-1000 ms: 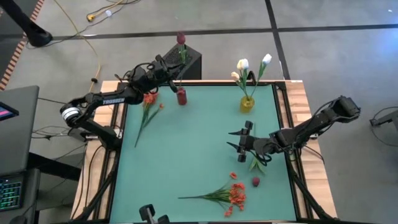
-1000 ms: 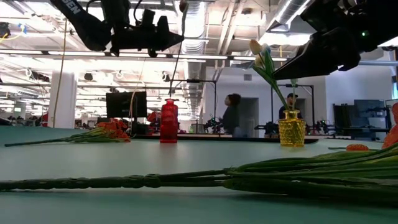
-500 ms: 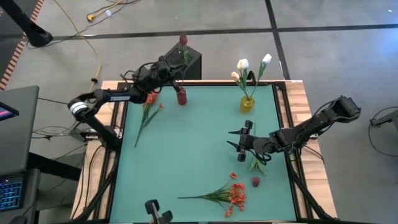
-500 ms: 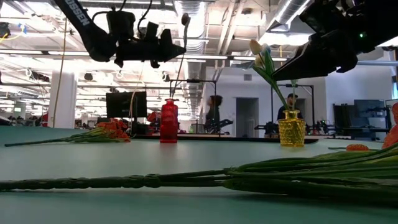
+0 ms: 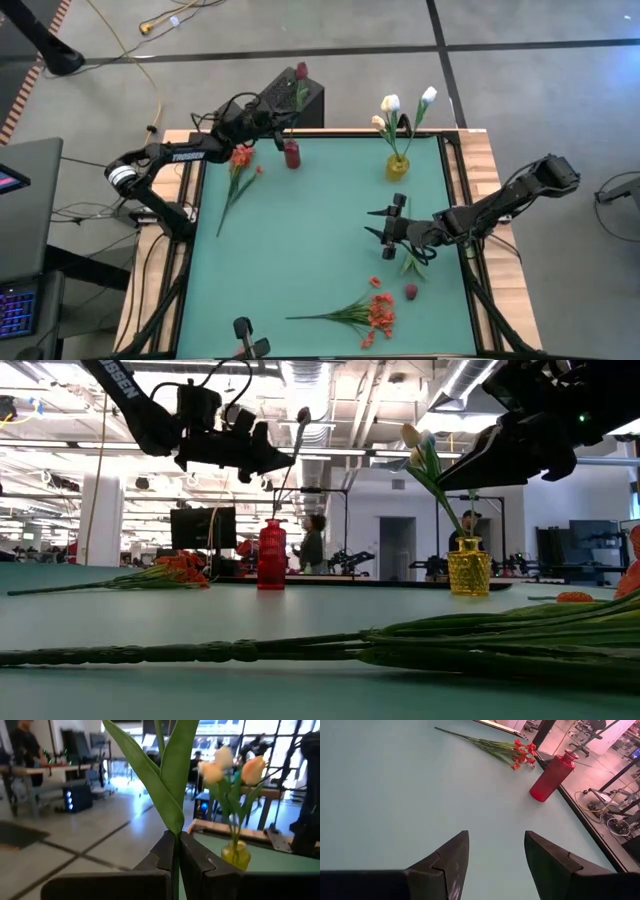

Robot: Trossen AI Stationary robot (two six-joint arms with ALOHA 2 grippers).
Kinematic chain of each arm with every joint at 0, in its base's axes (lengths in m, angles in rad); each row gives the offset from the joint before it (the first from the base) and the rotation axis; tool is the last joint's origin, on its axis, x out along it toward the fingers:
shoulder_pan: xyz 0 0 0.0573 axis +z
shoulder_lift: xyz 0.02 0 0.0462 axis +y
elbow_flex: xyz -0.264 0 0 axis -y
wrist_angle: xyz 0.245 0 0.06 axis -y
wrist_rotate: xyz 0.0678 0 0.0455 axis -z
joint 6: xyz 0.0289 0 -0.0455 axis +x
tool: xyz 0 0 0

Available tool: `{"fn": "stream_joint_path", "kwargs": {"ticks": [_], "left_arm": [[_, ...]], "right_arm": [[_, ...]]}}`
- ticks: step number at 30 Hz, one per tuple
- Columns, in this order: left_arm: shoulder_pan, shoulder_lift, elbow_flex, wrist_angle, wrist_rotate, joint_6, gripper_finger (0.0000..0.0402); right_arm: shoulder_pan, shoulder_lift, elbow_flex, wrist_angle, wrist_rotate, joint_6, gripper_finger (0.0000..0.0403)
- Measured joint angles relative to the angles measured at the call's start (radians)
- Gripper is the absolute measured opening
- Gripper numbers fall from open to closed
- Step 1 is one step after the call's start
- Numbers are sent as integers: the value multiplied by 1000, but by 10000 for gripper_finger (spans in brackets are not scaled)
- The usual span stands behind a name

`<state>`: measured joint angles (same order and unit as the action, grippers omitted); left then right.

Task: Sort flowers into vase by color
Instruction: Put the left red flower into the red vase

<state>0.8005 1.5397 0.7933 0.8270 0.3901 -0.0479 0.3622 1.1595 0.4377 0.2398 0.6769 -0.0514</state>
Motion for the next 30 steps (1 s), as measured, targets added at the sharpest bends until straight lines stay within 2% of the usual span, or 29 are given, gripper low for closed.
{"fn": "stream_joint_path", "kwargs": {"ticks": [8, 24, 30], "left_arm": [[9, -17, 0, -119, 25, 25, 3], [9, -20, 0, -444, 24, 191, 52], [9, -107, 0, -596, 1, 251, 78]], "right_arm": [[-18, 0, 0, 1, 0, -2, 216], [-26, 0, 0, 0, 0, -13, 216], [-26, 0, 0, 1, 0, -12, 216]]}}
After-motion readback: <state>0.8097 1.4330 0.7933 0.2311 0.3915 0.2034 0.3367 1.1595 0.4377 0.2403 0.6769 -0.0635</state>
